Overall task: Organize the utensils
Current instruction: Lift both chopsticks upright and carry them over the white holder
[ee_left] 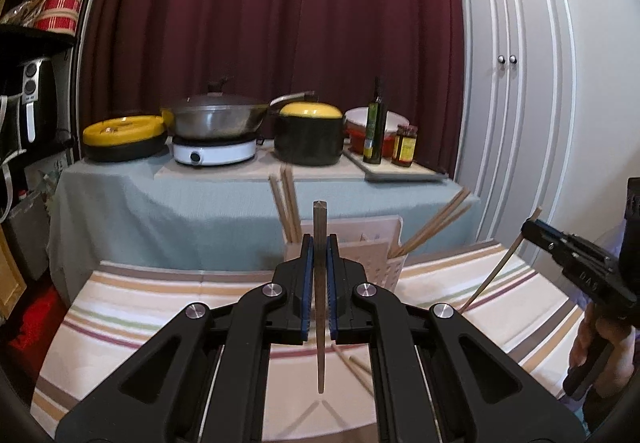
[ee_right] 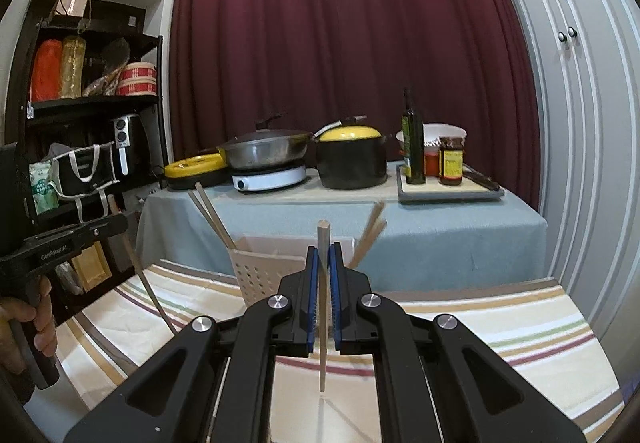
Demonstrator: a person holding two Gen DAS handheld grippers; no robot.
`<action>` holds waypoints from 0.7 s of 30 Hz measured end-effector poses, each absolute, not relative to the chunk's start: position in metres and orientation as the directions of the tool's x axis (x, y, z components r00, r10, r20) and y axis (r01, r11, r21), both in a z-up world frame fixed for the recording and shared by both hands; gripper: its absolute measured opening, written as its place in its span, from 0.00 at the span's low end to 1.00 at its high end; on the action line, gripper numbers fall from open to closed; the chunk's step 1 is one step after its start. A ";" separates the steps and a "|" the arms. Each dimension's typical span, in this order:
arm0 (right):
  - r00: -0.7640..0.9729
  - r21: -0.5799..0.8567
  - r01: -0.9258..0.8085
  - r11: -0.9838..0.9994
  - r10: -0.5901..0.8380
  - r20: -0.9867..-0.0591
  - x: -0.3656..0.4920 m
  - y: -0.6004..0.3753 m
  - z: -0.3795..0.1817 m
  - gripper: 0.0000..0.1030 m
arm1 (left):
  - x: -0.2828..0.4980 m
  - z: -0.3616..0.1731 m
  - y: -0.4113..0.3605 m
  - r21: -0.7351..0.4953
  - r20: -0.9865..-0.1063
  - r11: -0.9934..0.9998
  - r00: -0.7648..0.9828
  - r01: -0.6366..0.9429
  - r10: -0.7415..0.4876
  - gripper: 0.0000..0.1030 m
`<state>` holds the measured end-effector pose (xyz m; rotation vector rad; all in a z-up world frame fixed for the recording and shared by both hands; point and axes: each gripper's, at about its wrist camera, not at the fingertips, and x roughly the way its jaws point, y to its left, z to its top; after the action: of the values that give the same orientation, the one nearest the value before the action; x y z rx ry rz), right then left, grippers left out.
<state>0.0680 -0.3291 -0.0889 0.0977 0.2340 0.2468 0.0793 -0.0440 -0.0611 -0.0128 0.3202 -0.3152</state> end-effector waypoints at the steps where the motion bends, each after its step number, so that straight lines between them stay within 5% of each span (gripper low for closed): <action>1: 0.944 0.118 -0.234 0.965 0.254 -0.209 0.069 -0.329 -0.085 0.06 | 0.080 -0.056 -0.045 -0.061 -0.295 0.950 0.904 0.307 -0.311 0.06; 21: 0.957 0.086 -0.286 0.954 0.289 -0.021 0.123 -0.320 -0.014 0.06 | 0.146 0.022 -0.075 -0.039 -0.069 0.946 0.944 0.321 -0.323 0.06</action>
<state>0.1225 -0.3204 -0.0140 0.0821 0.0334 0.2917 0.1464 -0.0747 0.0221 -0.0278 0.0745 -0.3284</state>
